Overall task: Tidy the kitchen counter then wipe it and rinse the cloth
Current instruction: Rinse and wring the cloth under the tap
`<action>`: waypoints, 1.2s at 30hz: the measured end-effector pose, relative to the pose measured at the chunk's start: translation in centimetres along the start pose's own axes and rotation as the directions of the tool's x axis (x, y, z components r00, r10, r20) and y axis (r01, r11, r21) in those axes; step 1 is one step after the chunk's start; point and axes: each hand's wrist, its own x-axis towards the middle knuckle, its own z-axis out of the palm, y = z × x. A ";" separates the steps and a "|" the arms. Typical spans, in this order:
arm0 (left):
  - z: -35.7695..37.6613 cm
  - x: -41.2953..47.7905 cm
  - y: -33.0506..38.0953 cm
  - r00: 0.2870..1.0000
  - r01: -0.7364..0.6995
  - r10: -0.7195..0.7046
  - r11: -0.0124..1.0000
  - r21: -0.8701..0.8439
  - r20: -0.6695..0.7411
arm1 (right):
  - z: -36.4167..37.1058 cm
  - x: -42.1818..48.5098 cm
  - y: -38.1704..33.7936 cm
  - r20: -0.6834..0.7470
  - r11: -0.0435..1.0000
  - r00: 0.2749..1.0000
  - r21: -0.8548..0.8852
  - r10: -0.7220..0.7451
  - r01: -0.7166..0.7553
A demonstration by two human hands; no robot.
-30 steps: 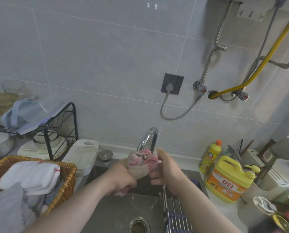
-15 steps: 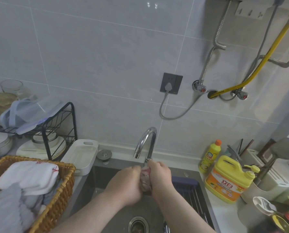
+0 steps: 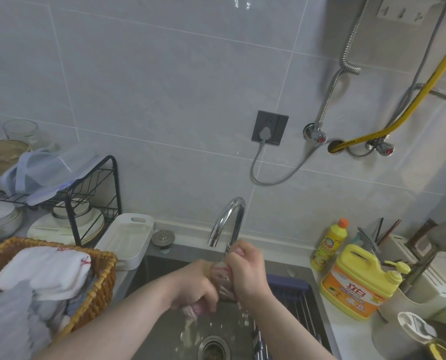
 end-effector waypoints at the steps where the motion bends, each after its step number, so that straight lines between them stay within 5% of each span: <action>1: 0.3 0.0 -0.2 0.999 -0.008 0.008 1.000 -0.025 -0.034 | -0.2 0.2 0.1 0.020 0.998 0.999 -0.055 -0.031 0.032; 6: 1.0 -0.3 -0.4 0.988 -0.098 0.092 0.994 -0.045 -0.126 | -1.2 0.5 0.6 -0.005 0.995 0.998 -0.085 -0.055 0.054; 10: 0.6 -1.0 -0.7 1.000 -0.029 0.031 0.990 -0.141 0.006 | -1.2 -0.2 0.9 0.004 0.995 0.998 -0.077 -0.068 0.069; 12: 0.7 -1.1 -0.8 0.999 -0.038 0.035 0.994 -0.101 -0.034 | -1.2 -0.7 0.9 0.025 0.990 0.997 -0.112 -0.078 0.081; 16: 0.6 -1.3 -1.5 0.890 -0.053 0.226 0.914 0.402 -0.397 | -1.3 -0.5 1.0 0.038 0.970 0.977 0.115 0.212 -0.215; 19: 0.7 -1.6 -2.0 0.798 -0.005 0.431 0.705 0.710 -0.422 | -0.7 -0.4 0.7 0.198 0.711 0.801 0.375 0.565 -0.595; 21: 1.2 -1.5 -2.1 0.779 -0.047 0.509 0.630 0.775 -0.366 | 0.2 -0.2 0.8 0.204 0.607 0.748 0.469 0.632 -0.641; 22: 1.6 -1.6 -1.9 0.778 -0.053 0.514 0.627 0.777 -0.362 | 0.6 -0.2 0.7 0.117 0.641 0.771 0.486 0.626 -0.595; 24: 2.1 -1.6 -1.3 0.801 -0.016 0.447 0.680 0.733 -0.397 | 1.3 -0.5 0.1 -0.147 0.776 0.826 0.463 0.544 -0.429; 26: 2.3 -1.7 -0.6 0.849 0.022 0.317 0.778 0.627 -0.423 | 1.7 -0.9 -0.7 -0.253 0.853 0.859 0.413 0.444 -0.319; 31: 1.6 -1.6 1.2 0.973 -0.007 0.126 0.856 0.517 -0.196 | 1.3 -1.7 -2.4 -0.191 0.949 0.959 0.275 0.211 -0.154; 34: 1.2 -1.9 0.9 0.994 -0.029 0.037 0.997 0.075 -0.106 | 1.1 -1.7 -3.0 -0.114 0.963 0.986 0.254 0.122 -0.089; 36: 1.1 -2.4 0.8 1.000 -0.003 0.005 0.979 -0.202 0.009 | 0.8 -1.6 -3.1 -0.077 0.970 0.995 0.237 0.070 -0.049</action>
